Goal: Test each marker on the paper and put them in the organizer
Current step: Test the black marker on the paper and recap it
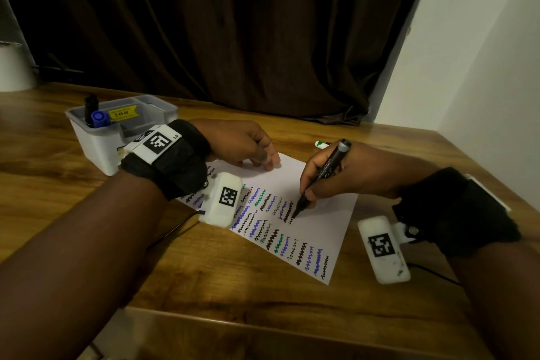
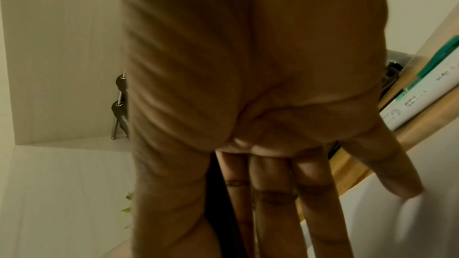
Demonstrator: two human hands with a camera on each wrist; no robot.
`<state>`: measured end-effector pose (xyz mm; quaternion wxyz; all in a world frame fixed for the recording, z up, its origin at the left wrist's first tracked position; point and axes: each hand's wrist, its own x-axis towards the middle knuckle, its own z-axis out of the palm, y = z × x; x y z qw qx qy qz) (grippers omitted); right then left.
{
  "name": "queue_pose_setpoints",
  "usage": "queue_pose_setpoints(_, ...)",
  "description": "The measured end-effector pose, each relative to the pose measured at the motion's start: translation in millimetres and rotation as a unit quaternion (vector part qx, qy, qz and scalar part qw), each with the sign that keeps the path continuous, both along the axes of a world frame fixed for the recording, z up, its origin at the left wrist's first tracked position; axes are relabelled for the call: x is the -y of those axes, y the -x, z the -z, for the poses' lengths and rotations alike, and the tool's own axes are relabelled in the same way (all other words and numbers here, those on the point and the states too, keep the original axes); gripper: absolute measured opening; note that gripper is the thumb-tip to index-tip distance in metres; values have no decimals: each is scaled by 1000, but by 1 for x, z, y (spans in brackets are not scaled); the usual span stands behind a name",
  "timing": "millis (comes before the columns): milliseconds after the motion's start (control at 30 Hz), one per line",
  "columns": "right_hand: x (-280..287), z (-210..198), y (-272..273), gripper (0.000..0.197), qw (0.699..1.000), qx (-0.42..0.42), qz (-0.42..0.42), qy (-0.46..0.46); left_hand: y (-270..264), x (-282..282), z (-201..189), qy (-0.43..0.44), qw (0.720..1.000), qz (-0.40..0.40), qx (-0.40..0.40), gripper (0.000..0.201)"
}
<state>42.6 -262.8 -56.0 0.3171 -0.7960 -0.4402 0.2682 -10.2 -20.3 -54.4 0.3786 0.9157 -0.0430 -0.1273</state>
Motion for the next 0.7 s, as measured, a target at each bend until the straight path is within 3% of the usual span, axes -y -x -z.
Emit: queue_pose_setpoints(700, 1, -1, 1, 9, 1000, -3, 11, -19, 2, 1, -1, -4, 1000, -4, 0, 30)
